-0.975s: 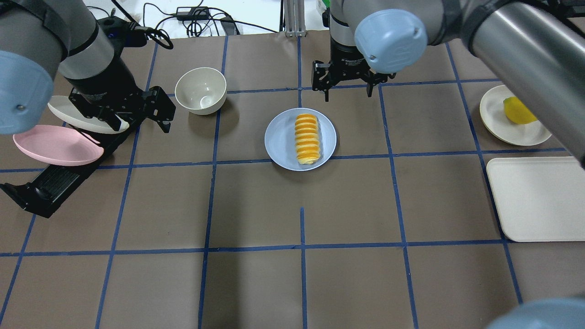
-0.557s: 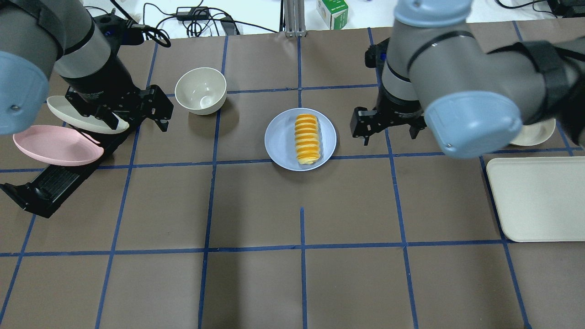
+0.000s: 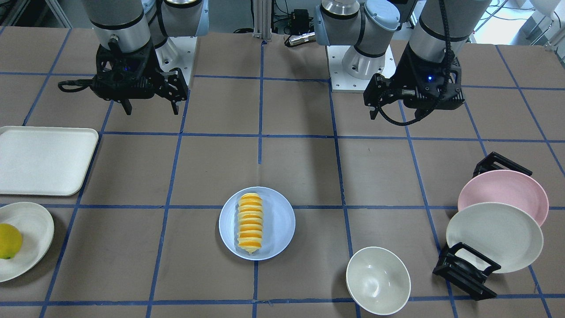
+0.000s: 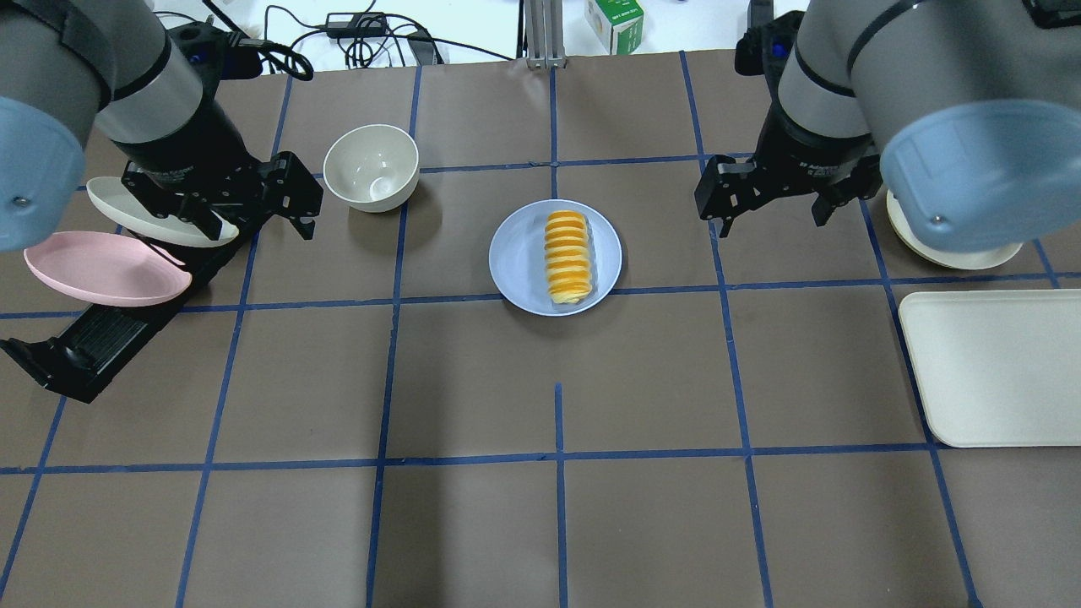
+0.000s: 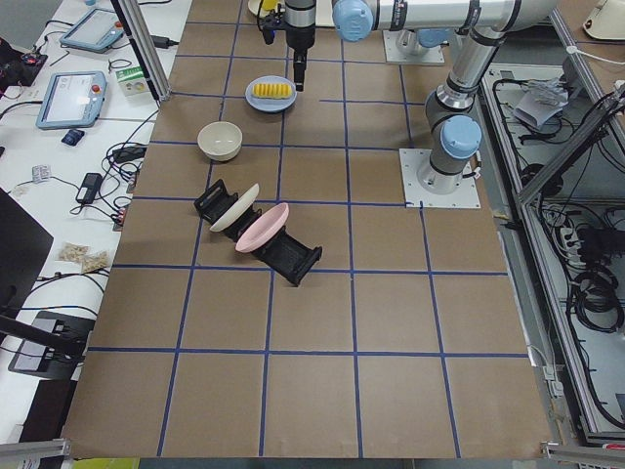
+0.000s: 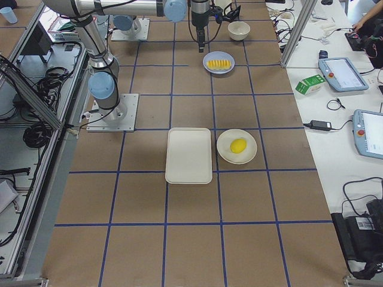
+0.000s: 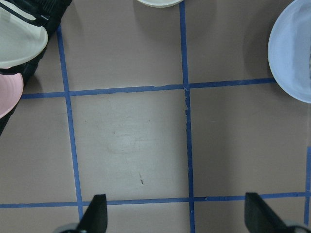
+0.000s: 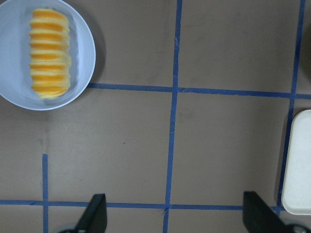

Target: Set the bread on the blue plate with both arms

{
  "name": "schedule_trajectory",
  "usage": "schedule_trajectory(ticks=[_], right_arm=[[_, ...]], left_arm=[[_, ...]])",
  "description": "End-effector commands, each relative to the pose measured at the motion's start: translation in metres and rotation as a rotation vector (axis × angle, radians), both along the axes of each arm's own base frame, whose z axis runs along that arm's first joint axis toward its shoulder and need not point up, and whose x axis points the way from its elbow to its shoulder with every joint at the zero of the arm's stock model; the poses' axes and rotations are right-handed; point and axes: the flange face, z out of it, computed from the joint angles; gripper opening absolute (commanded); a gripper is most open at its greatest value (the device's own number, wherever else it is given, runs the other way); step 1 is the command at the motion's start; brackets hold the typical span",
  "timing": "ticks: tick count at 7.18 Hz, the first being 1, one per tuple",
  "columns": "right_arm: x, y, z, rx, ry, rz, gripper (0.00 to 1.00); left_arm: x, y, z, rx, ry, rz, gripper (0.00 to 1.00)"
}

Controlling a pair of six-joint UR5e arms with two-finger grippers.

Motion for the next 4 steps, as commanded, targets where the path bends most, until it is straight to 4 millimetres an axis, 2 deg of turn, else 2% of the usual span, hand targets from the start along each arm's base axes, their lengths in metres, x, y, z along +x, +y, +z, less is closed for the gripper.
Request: schedule_trajectory(ticks=[1,4], right_arm=[[0.002,-0.020,0.010,-0.004,0.000,-0.003,1.00],[0.018,-0.024,0.010,-0.005,-0.029,0.031,1.00]], left_arm=[[0.000,0.001,-0.003,0.006,0.002,0.005,1.00],[0.000,0.001,-0.002,0.003,0.000,0.004,1.00]])
